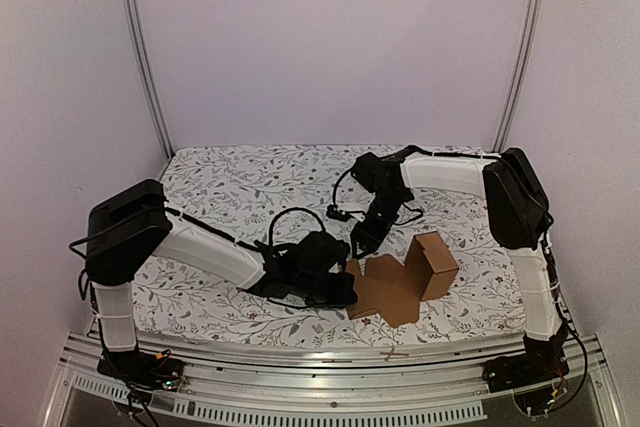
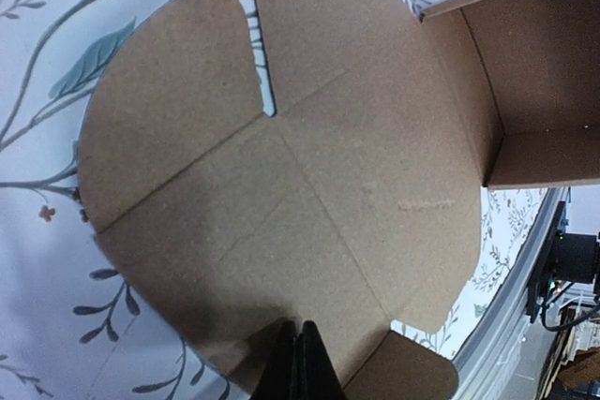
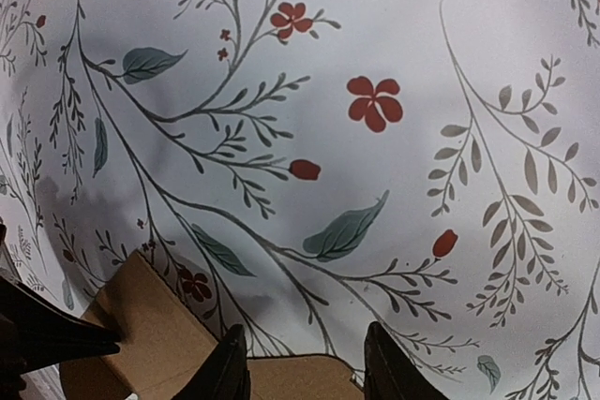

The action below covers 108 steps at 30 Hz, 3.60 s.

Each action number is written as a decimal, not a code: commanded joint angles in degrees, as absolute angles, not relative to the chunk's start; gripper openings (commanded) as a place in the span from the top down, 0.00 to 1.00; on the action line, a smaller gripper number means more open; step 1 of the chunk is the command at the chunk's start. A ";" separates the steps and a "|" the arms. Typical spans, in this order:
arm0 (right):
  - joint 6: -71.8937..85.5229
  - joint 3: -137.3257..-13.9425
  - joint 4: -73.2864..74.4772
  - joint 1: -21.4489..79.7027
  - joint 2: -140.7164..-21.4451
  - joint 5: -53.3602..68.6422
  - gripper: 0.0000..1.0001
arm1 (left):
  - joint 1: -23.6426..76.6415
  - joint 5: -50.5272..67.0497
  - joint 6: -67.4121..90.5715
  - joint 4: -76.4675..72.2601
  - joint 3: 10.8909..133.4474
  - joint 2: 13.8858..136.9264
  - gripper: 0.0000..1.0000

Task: Fold the paper box

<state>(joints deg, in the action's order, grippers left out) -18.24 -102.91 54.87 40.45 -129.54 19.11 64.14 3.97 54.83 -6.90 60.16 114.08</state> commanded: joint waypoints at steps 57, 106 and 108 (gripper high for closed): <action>-17.24 -83.38 54.45 45.14 -114.74 9.56 0.84 | 50.38 16.12 24.97 -23.29 50.19 105.82 0.28; -19.54 -81.38 62.97 36.70 -96.87 10.26 0.67 | 53.73 17.39 16.61 -32.71 58.24 121.39 0.89; -19.60 -80.43 62.94 36.71 -96.57 9.66 0.67 | 54.22 17.13 16.68 -34.01 57.37 121.01 0.92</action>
